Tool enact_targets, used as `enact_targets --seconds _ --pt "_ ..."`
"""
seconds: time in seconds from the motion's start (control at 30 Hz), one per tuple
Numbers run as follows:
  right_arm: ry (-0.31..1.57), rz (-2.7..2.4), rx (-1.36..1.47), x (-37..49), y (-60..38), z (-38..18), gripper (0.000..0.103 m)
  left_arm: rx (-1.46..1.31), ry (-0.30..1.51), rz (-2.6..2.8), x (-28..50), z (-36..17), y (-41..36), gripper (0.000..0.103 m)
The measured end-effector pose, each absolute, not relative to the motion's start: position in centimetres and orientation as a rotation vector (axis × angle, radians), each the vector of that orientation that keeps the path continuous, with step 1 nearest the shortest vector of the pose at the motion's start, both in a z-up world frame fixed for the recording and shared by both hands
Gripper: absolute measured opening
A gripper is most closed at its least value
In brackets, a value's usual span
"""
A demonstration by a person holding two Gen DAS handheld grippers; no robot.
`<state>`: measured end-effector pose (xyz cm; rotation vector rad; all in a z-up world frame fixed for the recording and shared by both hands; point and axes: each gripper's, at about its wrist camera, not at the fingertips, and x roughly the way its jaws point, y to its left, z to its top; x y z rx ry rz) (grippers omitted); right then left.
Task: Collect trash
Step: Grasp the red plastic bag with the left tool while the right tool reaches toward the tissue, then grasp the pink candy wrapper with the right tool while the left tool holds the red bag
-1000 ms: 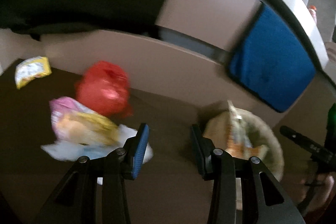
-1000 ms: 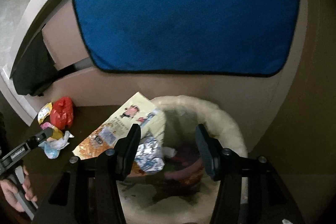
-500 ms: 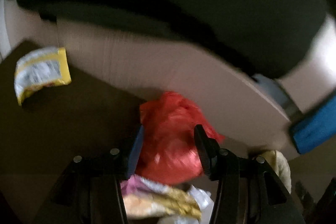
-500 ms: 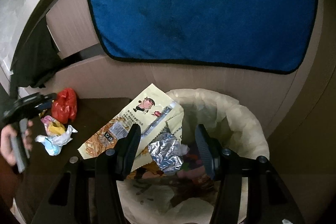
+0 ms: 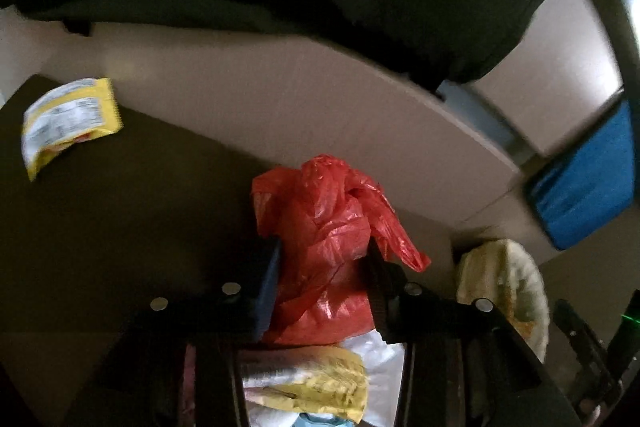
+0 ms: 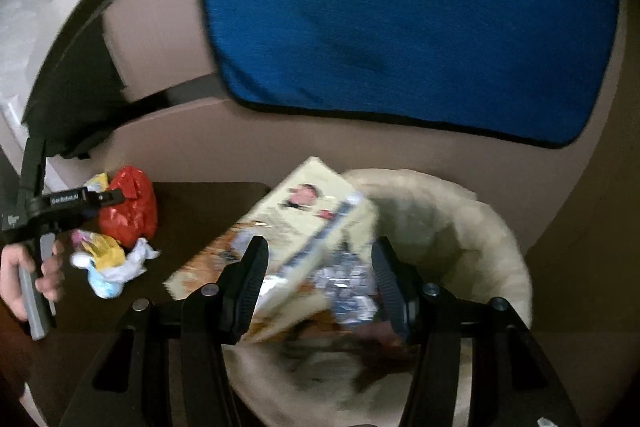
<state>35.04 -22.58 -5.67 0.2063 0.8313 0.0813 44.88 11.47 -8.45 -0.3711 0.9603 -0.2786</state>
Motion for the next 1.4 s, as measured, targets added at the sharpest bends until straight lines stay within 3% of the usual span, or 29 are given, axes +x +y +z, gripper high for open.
enact_targets --seconds 0.37,0.73,0.93,1.2,1.27,1.4 --pt "0.881 0.299 0.169 34.4 -8.9 -7.1 0.052 -0.444 0.688 -0.109 35.4 -3.4 22.6 0.04" --pt "0.856 0.441 0.085 34.8 3.0 -5.7 0.052 -0.415 0.647 0.01 27.1 -4.7 28.2 0.04" --pt "0.898 0.439 -0.071 35.6 9.5 -8.5 0.052 -0.468 0.649 0.046 24.8 -5.9 31.1 0.04" --pt "0.937 0.443 -0.131 34.8 9.0 -9.8 0.05 -0.507 0.667 0.025 24.7 -6.5 31.8 0.04" --pt "0.943 0.452 -0.153 34.2 8.8 -9.9 0.047 -0.495 0.665 0.016 24.8 -6.3 31.3 0.04" --pt "0.947 0.456 -0.13 33.2 7.4 -10.0 0.026 -0.482 0.671 0.003 24.7 -6.2 30.6 0.04"
